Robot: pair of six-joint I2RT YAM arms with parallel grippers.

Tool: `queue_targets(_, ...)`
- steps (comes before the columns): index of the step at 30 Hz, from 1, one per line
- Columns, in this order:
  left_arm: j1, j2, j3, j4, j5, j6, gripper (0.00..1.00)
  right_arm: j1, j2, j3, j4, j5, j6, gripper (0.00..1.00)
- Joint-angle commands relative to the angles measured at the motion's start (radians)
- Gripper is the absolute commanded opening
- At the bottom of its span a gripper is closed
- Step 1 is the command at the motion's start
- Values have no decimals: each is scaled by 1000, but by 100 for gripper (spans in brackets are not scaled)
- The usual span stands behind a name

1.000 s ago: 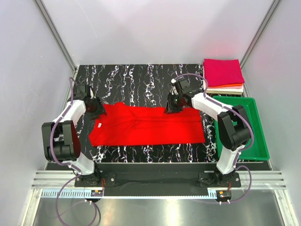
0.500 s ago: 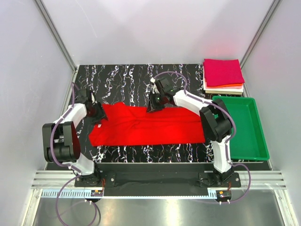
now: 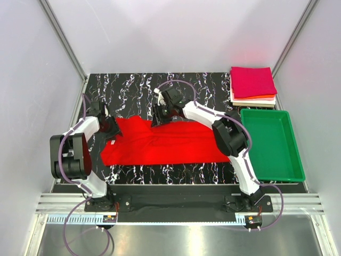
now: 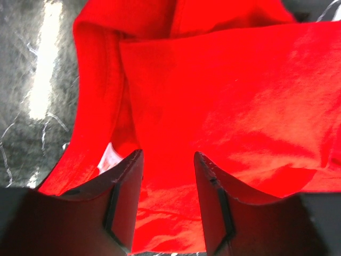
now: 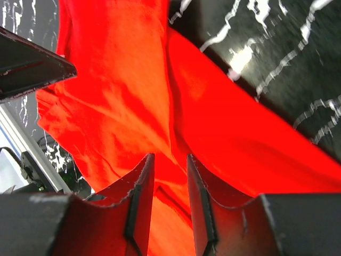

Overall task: Fold and stack the t-shirts
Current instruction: Fold the tshirt

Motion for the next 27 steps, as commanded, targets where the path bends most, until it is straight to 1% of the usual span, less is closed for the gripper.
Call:
queue_targets(1,2,8,18,57,49,1,42,16,32,84,17,-52,-33,38)
queue_targets(4,2,-3,21,51,45,8,29,22,56,107,18,-50,-36,39)
queue_targets(6,0,-11,22,48,42,11,15,25,72,121,18,-50,-41,40)
queue_targets(8,2,-17,29,42,43,21,8,30,90,132,18,-56,-44,40)
queue_targets(9,0,-19,32,38,43,21,1,33,95,136,18,-58,-45,41)
queue_targets(13,2,-38,33,26,46,24,0,45,118,159,18,-59,-49,40)
queue_targets(16,2,-48,39,0,10,16,0,56,128,178,17,-62,-50,40)
queue_targets(17,0,-48,47,-23,-33,10,0,58,136,193,18,-64,-50,41)
queue_targets(18,3,-51,50,-27,-55,5,6,62,141,199,17,-64,-50,40)
queue_targets(19,2,-63,50,-31,-72,-1,17,62,145,211,18,-64,-50,39)
queue_targets(20,5,-69,50,-29,-102,-4,34,65,150,214,17,-61,-49,39)
queue_targets(21,9,-72,50,-26,-110,-5,41,68,153,219,17,-61,-47,38)
queue_targets(23,19,-62,58,-18,-112,1,48,70,164,233,17,-61,-44,37)
queue_targets(27,34,12,99,-1,-67,24,49,71,180,256,14,-52,-50,38)
